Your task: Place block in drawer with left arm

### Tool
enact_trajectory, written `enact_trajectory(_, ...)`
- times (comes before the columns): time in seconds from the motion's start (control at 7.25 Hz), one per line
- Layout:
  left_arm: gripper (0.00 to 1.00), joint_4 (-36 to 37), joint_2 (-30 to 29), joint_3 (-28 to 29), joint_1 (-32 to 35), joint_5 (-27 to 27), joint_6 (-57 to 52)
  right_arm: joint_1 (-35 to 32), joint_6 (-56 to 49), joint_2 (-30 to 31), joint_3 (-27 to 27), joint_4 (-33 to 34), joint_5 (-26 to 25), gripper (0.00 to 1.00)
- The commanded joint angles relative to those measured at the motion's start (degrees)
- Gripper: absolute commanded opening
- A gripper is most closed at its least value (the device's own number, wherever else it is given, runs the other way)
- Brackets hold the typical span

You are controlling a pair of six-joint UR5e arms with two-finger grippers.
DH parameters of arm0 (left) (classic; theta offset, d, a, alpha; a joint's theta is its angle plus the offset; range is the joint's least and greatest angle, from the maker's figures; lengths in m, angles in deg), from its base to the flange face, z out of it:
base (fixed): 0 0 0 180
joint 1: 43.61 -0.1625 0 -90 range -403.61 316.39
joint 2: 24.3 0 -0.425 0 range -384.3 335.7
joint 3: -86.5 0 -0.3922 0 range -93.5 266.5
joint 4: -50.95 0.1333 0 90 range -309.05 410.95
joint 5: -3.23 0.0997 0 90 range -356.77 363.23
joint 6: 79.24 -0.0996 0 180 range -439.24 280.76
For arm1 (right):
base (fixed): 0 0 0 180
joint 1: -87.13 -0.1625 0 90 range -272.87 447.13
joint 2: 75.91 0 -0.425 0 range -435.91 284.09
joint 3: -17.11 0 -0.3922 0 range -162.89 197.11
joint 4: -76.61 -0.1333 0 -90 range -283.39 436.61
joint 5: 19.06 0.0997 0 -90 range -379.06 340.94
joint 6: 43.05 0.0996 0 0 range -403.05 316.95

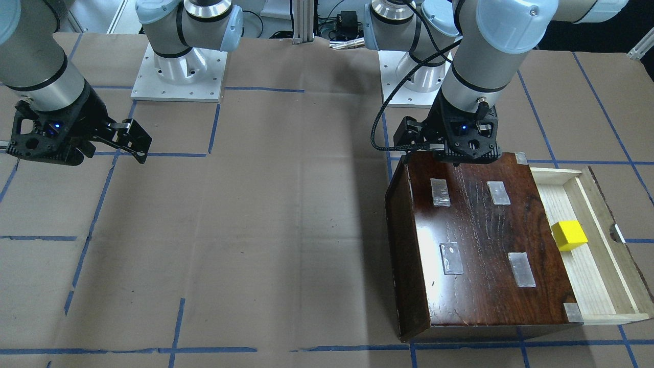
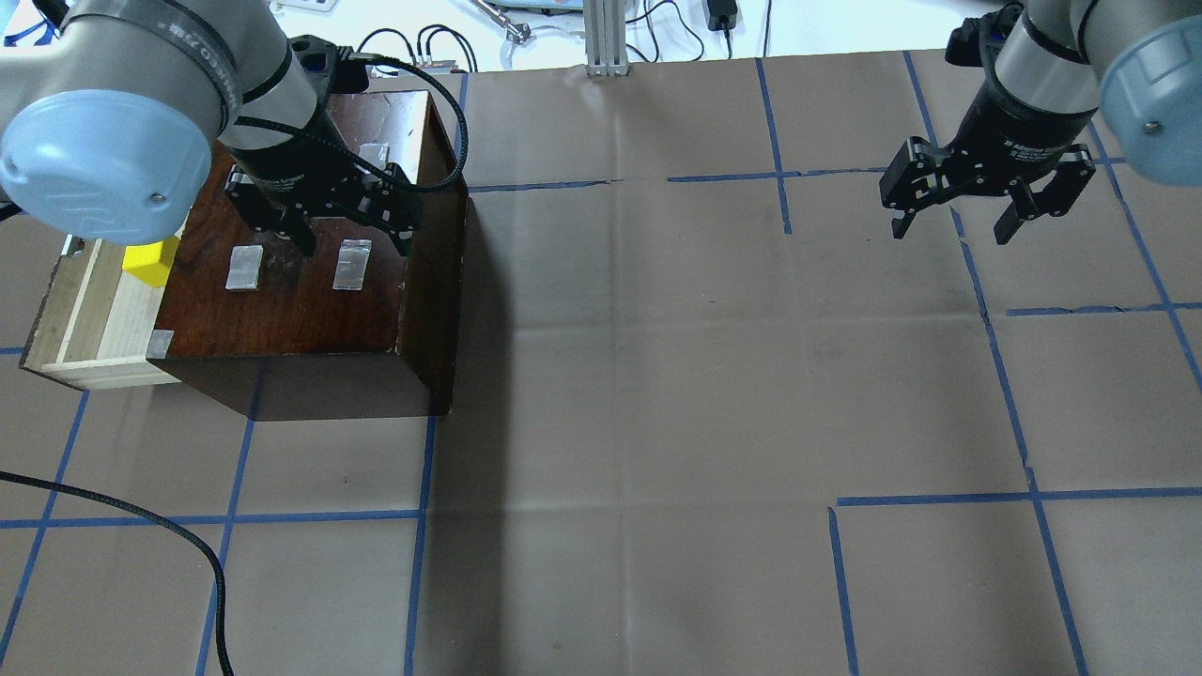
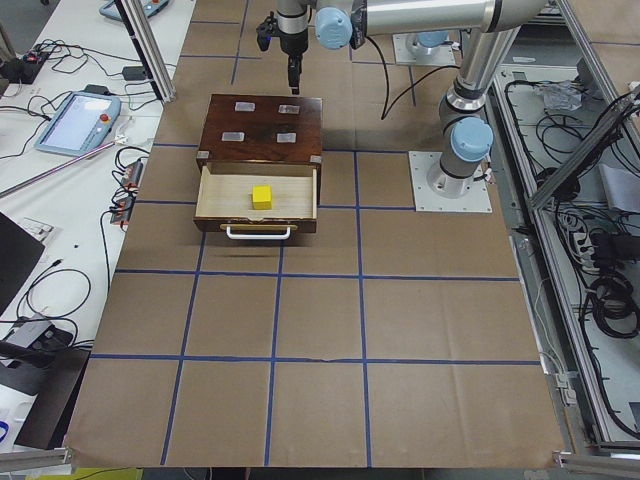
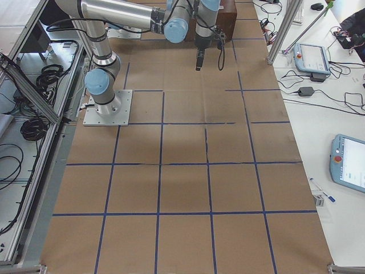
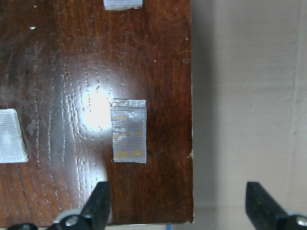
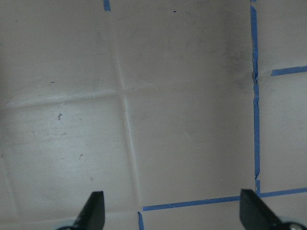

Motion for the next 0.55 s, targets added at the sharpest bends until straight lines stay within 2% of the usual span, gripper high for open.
enact_trajectory(0.0, 0.99, 0.00, 0.11, -0.23, 0.00, -0.02, -0.02, 0.00, 0.08, 0.00, -0.03, 0.00, 0.00, 1.00)
enact_trajectory(0.41, 0.99, 0.00, 0.20, -0.32, 0.00, 0.24, -0.02, 0.00, -0.01, 0.00, -0.03, 0.00, 0.00, 1.00)
